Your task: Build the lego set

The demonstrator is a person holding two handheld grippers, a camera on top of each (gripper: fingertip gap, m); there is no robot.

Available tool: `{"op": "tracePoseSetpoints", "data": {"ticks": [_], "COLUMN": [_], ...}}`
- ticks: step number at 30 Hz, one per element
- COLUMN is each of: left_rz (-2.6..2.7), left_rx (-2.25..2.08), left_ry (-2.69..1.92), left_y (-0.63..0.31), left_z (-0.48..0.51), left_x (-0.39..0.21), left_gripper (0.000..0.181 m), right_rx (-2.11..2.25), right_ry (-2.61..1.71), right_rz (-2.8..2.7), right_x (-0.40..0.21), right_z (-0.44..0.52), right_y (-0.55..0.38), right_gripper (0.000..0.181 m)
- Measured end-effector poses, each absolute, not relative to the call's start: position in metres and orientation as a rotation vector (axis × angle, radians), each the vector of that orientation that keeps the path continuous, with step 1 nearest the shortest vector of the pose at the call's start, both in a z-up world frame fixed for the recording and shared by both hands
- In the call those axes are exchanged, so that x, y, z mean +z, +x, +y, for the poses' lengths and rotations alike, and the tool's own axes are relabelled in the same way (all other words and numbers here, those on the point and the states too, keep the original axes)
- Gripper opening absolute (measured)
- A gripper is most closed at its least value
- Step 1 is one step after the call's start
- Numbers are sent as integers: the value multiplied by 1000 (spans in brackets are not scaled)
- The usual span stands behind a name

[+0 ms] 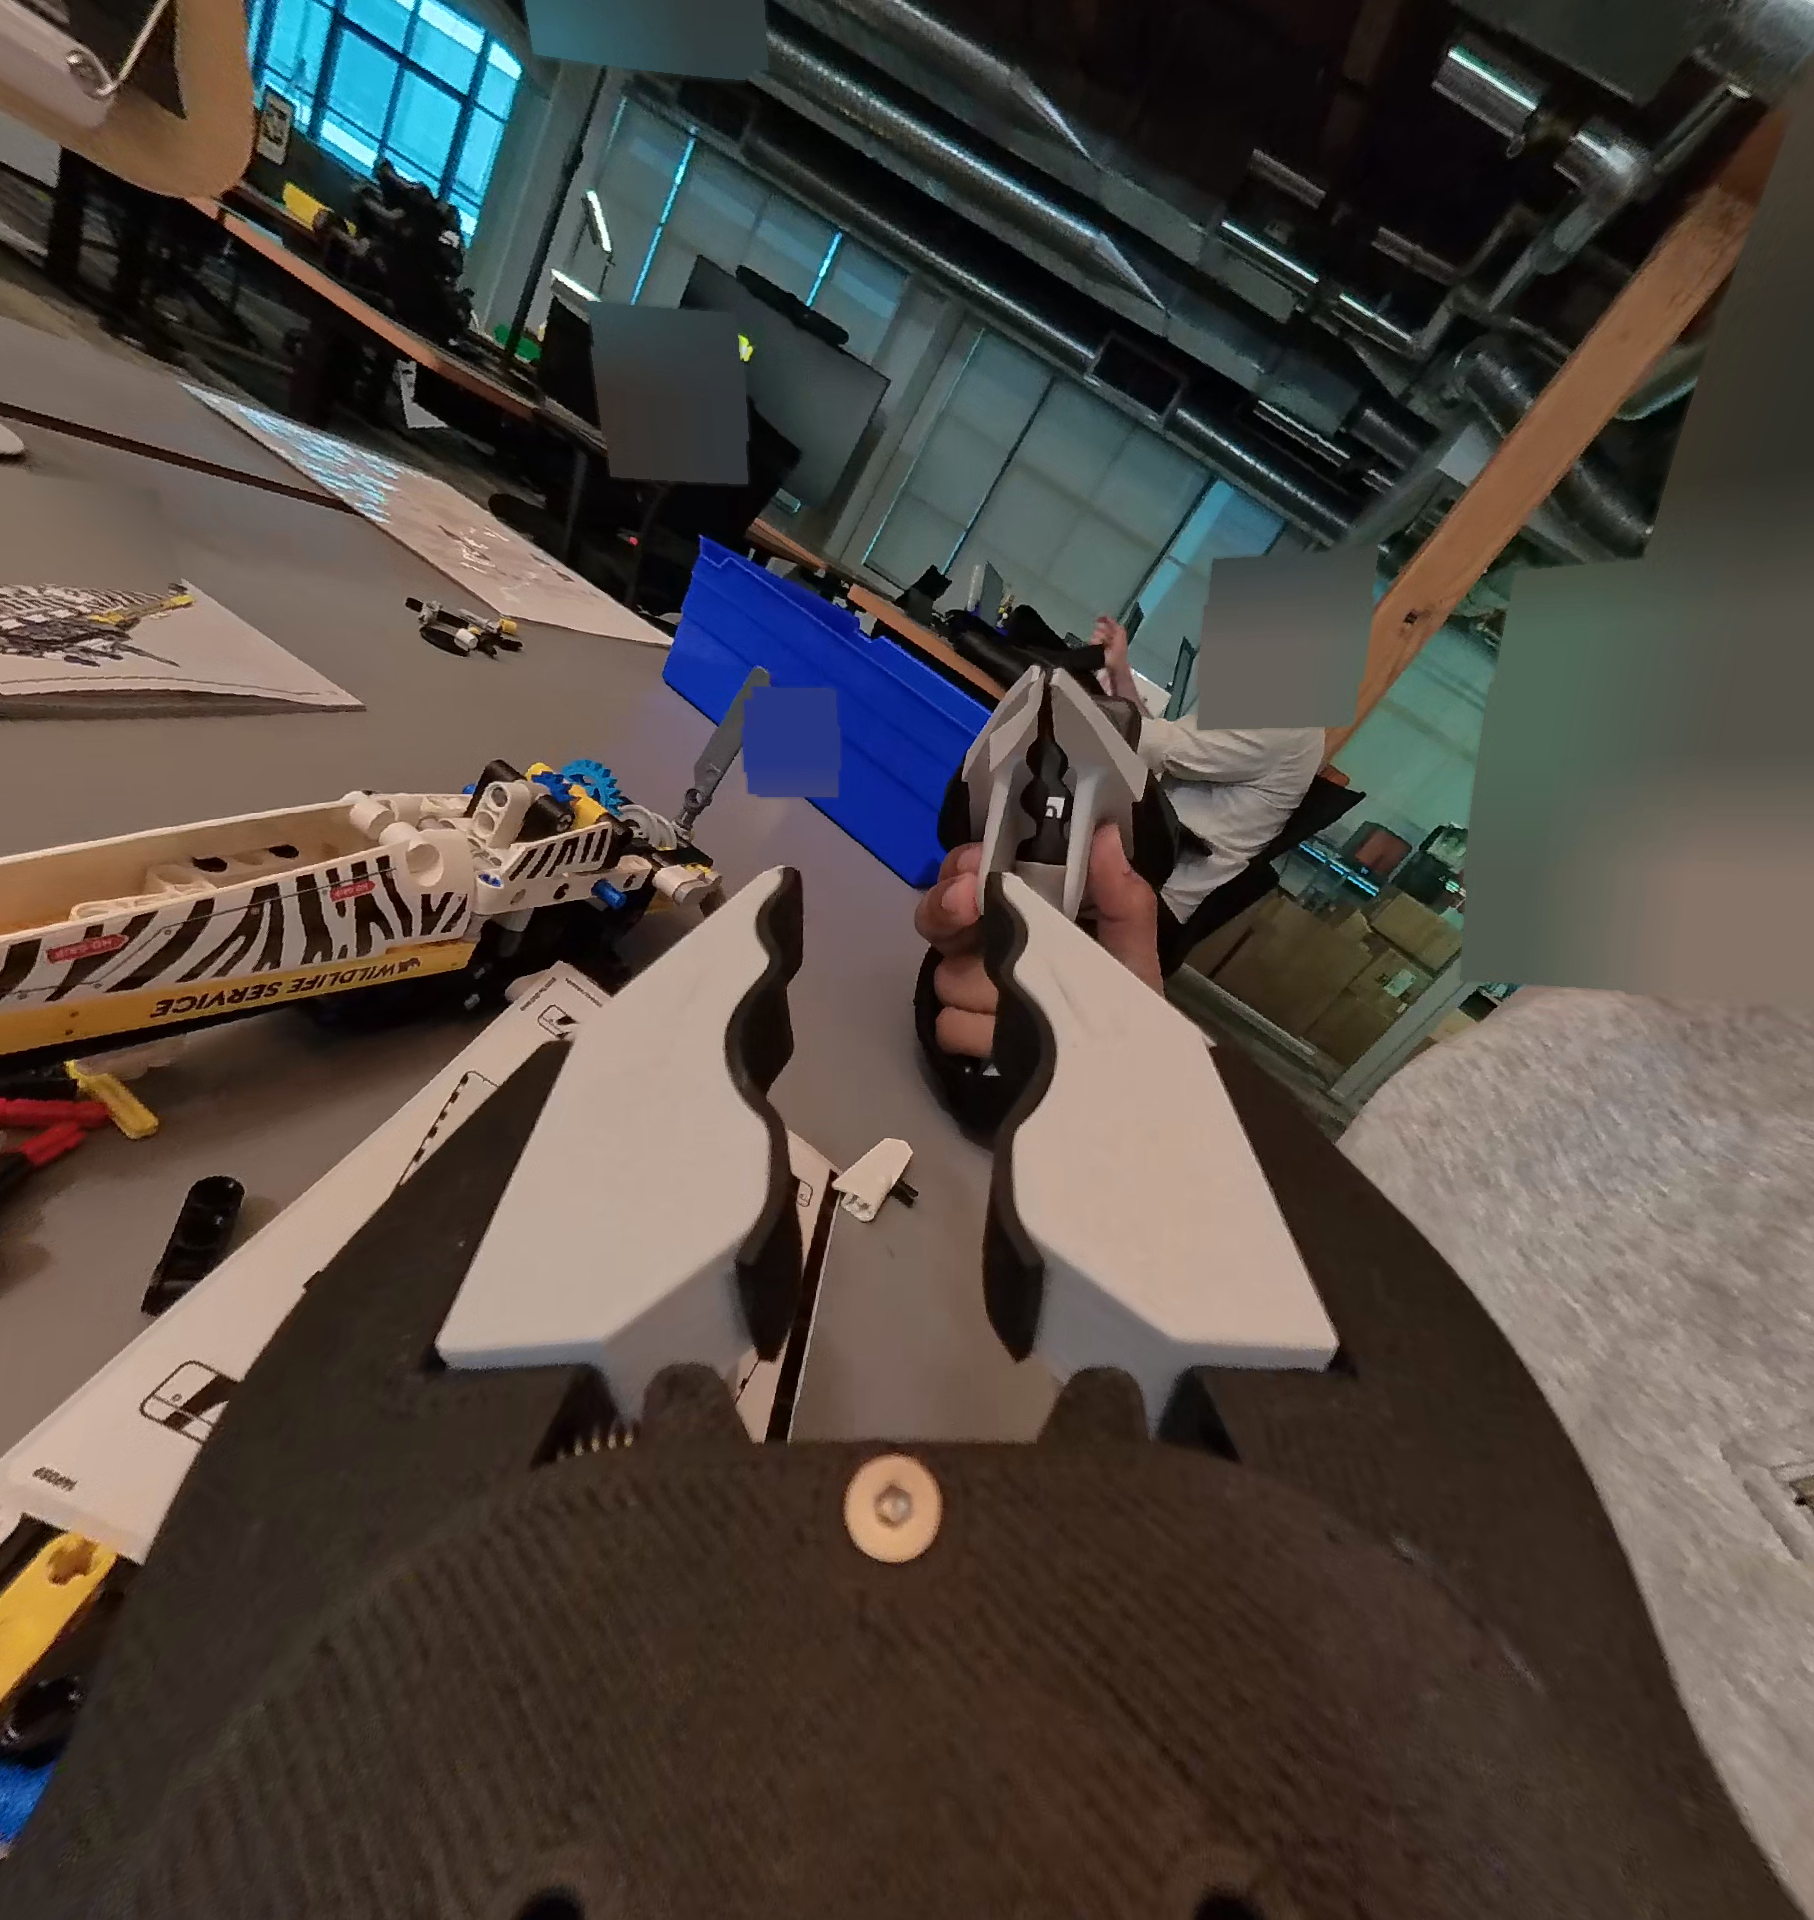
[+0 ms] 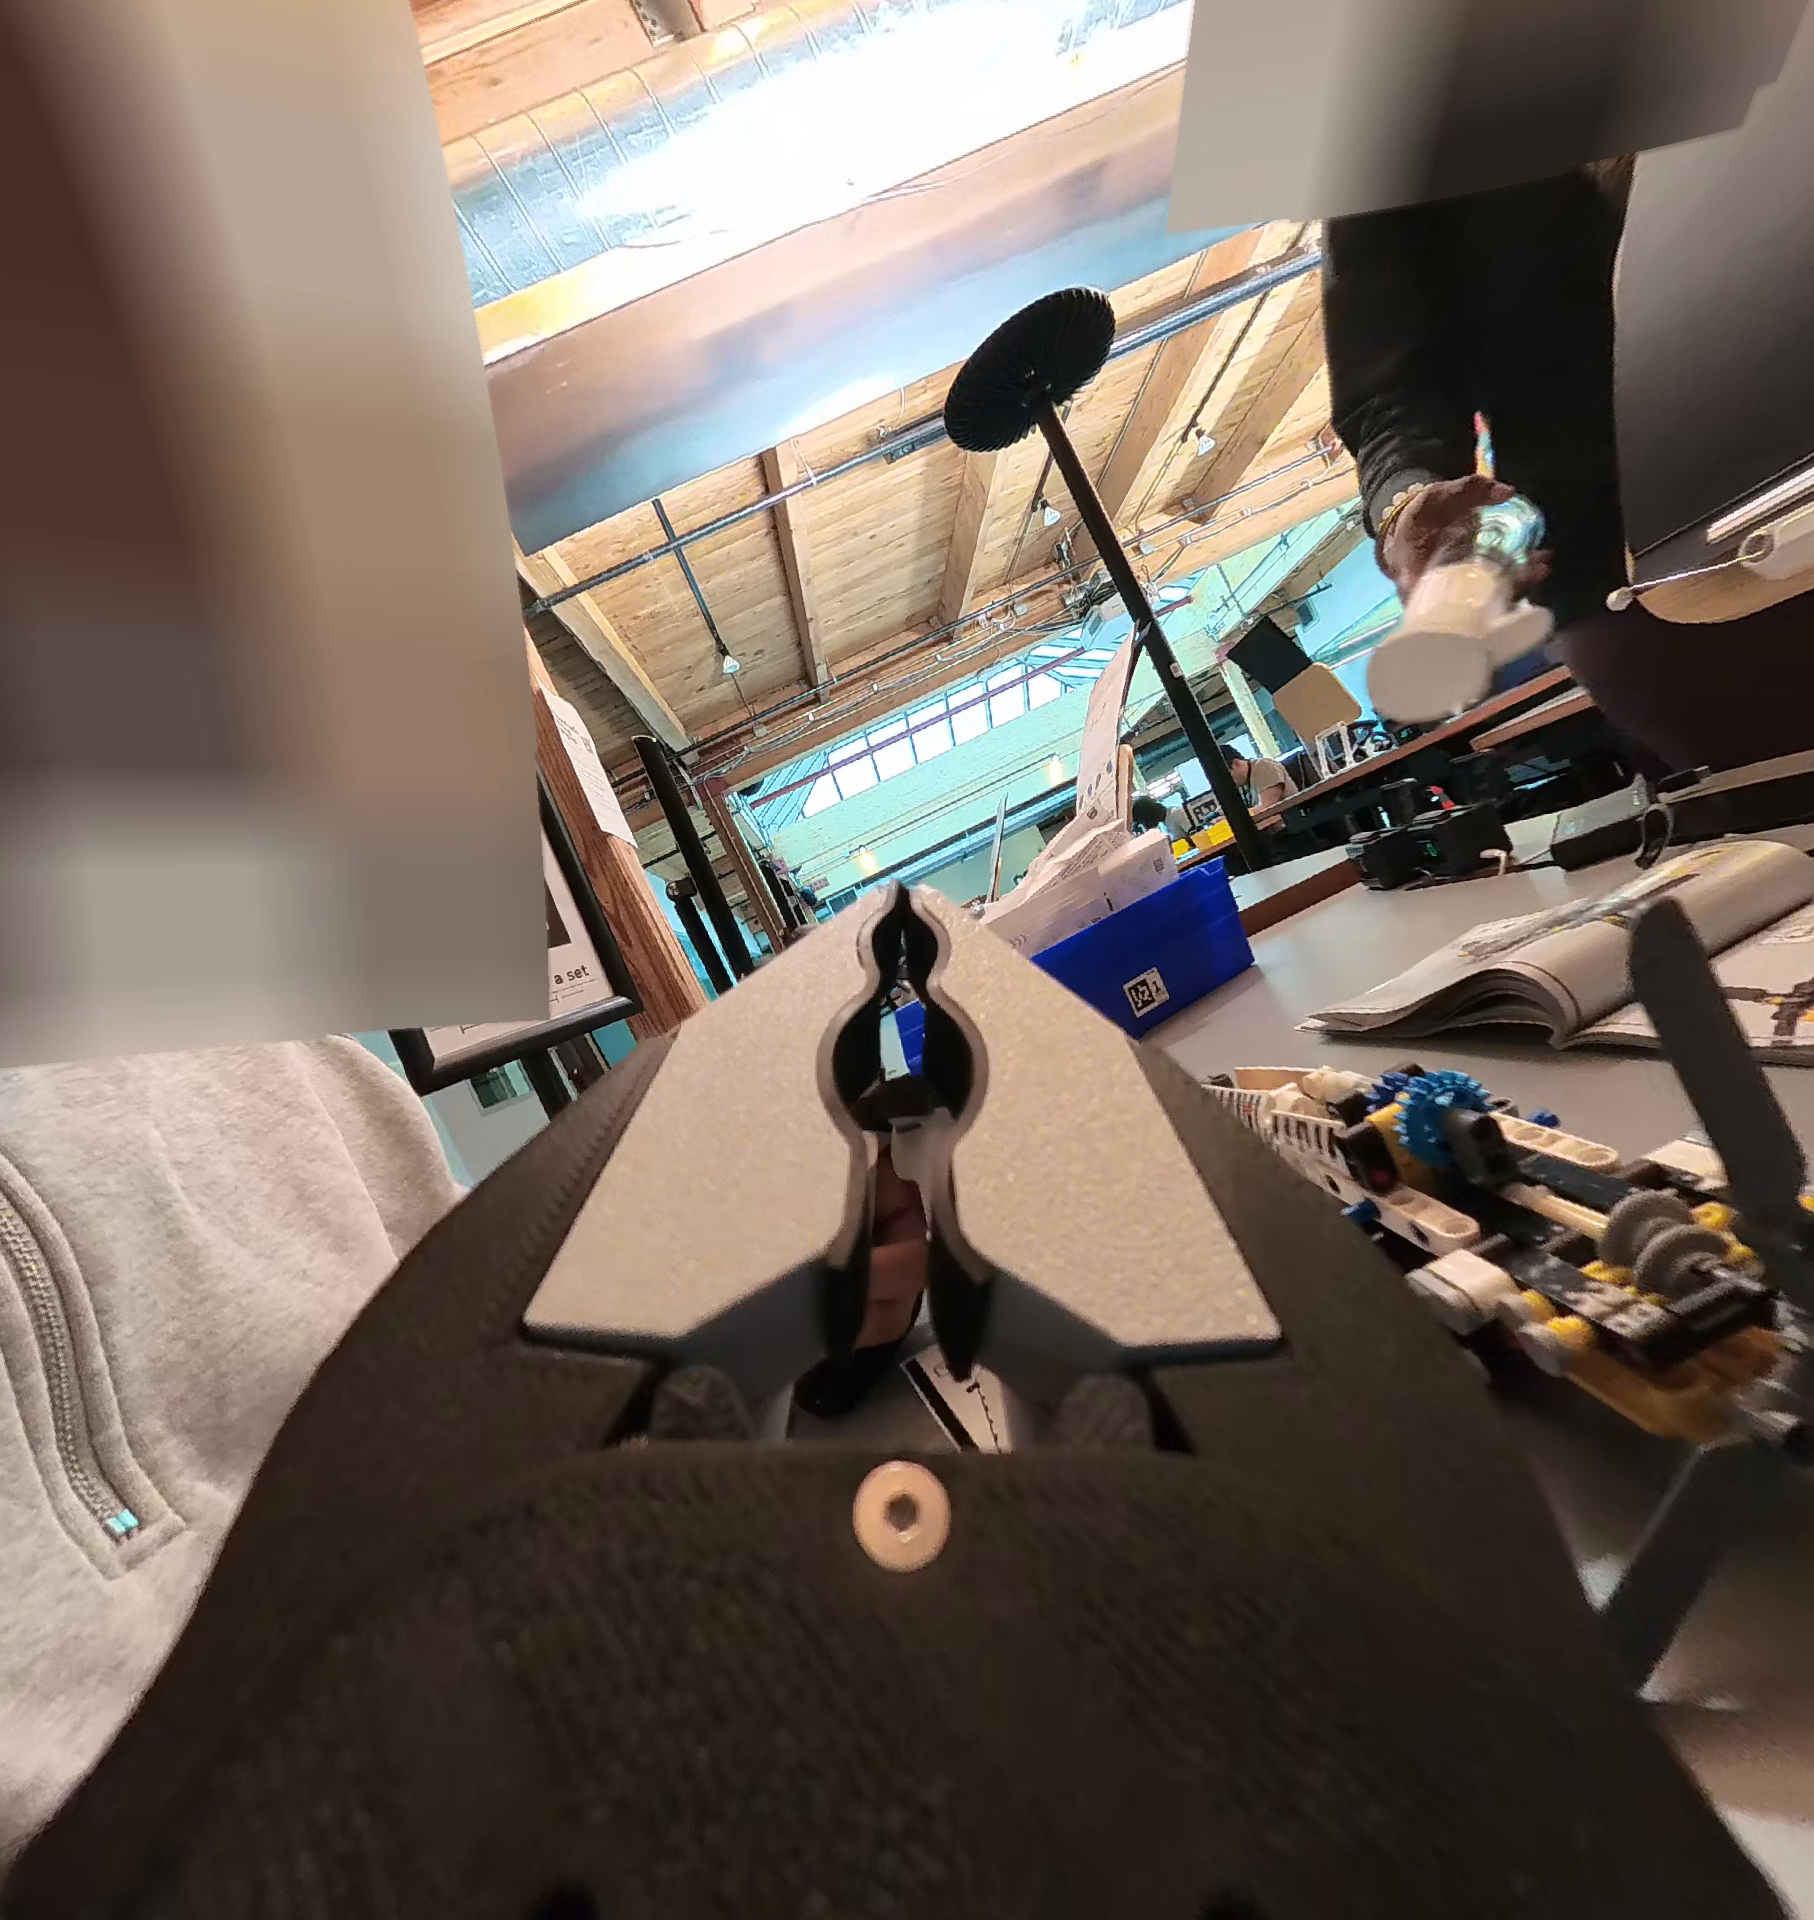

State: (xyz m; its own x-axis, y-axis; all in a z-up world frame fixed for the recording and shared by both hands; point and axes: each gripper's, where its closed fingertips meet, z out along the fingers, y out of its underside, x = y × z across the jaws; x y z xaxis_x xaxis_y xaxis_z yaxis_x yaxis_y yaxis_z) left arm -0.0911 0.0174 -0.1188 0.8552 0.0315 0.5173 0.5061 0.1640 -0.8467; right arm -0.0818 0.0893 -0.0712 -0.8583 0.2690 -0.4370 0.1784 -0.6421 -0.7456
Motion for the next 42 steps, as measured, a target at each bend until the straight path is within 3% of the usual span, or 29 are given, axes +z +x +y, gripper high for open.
{"op": "tracePoseSetpoints", "data": {"ticks": [24, 42], "left_rz": [-246, -240], "left_rx": [-379, -379], "left_ry": [-1405, -1405], "left_y": [-54, -52], "left_z": [25, 26], "left_x": [-110, -110], "left_gripper": [33, 18], "right_rx": [2561, 2633], "right_ry": [-597, -628], "right_rz": [-1646, -1641], "right_x": [-80, -79], "right_z": [41, 41], "right_y": [-60, -59], "right_gripper": [0, 0]}}
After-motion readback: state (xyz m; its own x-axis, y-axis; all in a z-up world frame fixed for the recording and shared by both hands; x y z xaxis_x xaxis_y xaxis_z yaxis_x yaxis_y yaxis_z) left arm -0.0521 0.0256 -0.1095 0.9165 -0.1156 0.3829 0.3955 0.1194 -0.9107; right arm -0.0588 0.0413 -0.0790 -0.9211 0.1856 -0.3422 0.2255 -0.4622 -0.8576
